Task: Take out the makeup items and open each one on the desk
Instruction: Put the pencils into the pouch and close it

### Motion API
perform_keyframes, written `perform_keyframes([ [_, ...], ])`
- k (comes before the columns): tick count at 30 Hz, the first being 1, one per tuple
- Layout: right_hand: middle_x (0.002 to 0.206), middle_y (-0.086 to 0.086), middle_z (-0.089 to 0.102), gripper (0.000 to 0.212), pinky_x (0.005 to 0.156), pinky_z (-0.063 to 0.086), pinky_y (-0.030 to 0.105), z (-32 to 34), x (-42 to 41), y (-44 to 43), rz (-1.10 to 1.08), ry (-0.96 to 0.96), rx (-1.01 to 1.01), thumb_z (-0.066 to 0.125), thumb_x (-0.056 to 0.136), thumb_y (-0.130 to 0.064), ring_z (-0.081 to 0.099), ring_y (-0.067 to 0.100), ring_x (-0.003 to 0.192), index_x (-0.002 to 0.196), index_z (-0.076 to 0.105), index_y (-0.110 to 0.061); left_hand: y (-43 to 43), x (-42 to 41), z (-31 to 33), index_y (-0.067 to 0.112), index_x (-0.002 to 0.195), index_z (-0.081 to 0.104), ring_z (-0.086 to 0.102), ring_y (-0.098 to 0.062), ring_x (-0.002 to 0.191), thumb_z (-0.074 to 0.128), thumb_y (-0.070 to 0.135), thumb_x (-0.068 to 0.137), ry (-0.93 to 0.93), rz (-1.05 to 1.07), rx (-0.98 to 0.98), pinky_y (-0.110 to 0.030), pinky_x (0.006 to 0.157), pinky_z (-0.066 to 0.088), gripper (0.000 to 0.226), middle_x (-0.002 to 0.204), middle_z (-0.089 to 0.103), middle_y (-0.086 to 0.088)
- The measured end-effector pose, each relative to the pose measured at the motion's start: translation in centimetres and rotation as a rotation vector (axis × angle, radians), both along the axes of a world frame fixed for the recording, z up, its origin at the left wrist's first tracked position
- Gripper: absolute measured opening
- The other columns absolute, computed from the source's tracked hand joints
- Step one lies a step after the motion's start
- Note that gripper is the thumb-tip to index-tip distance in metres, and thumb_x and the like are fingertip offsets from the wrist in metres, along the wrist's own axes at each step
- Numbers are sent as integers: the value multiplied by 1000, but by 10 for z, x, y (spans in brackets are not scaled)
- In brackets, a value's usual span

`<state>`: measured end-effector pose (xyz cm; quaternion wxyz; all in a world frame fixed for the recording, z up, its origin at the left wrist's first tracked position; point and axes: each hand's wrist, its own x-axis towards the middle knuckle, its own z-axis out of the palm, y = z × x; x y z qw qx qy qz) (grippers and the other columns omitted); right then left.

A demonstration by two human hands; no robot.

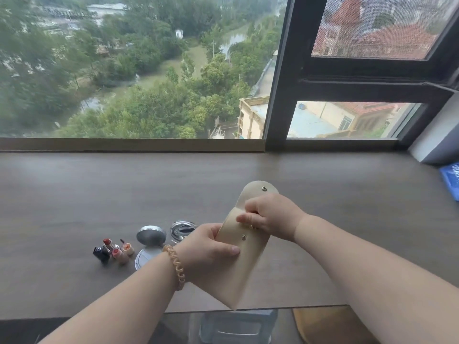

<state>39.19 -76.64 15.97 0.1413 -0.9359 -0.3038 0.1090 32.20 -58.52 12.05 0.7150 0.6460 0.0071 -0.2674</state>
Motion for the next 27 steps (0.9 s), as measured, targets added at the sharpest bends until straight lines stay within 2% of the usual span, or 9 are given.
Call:
perform_keyframes([
  [3,65,-5,52,41,56,33,27,-4,-2,2,23,0,87,47,94,-46,48,17,69,63,52,-19,1,-3,-1,-2,108,64,66,-25,81,70,6,68,17,-13,10,-36,75,54,41,93,68,-14],
  [6,77,-8,61,31,68,44,27,-5,2,4,-48,140,280,54,91,-44,54,8,70,70,61,-23,2,-5,1,-1,110,63,65,-28,86,71,5,68,18,-38,6,-41,81,53,43,97,68,-15],
  [8,72,-5,61,32,66,46,29,-5,7,6,-99,197,331,58,89,-43,52,7,63,66,60,-21,0,-7,3,0,108,64,65,-29,88,72,2,68,9,-66,0,-44,85,52,41,97,69,-14],
  [11,71,17,60,42,61,48,33,-3,15,10,-136,199,390,63,87,-40,49,15,59,69,60,-2,-5,-8,2,0,108,63,64,-29,90,74,2,67,3,-67,2,-48,88,51,43,98,69,-14],
  [13,63,15,49,47,57,42,31,-1,20,10,-149,181,439,65,85,-39,42,15,57,66,55,3,-8,-10,1,-1,108,63,65,-28,89,75,3,65,12,-57,1,-47,87,52,44,98,69,-14],
  [17,54,5,41,52,54,34,32,2,32,4,-178,113,432,67,82,-42,35,15,54,53,44,-7,-12,-15,-6,0,108,61,65,-27,86,77,3,64,21,-44,0,-43,82,54,47,98,69,-14],
  [20,66,13,62,48,63,45,35,-1,37,-1,-202,116,367,69,80,-43,47,17,59,50,45,-15,-15,-16,-12,-1,110,60,66,-27,86,77,5,65,34,-12,-15,-40,78,54,49,99,70,-15],
  [23,62,-4,59,45,66,44,32,-6,36,-7,-223,127,294,64,84,-45,50,11,60,51,47,-20,-20,-17,-15,0,109,61,68,-26,84,75,7,68,63,11,-48,-38,76,55,44,99,70,-15],
  [27,68,-5,55,42,63,40,34,-20,31,-18,-329,35,344,48,88,-56,51,15,67,62,50,-24,-26,-15,-20,4,103,63,68,-26,80,73,7,67,96,65,-79,-39,75,56,37,95,71,-15],
])
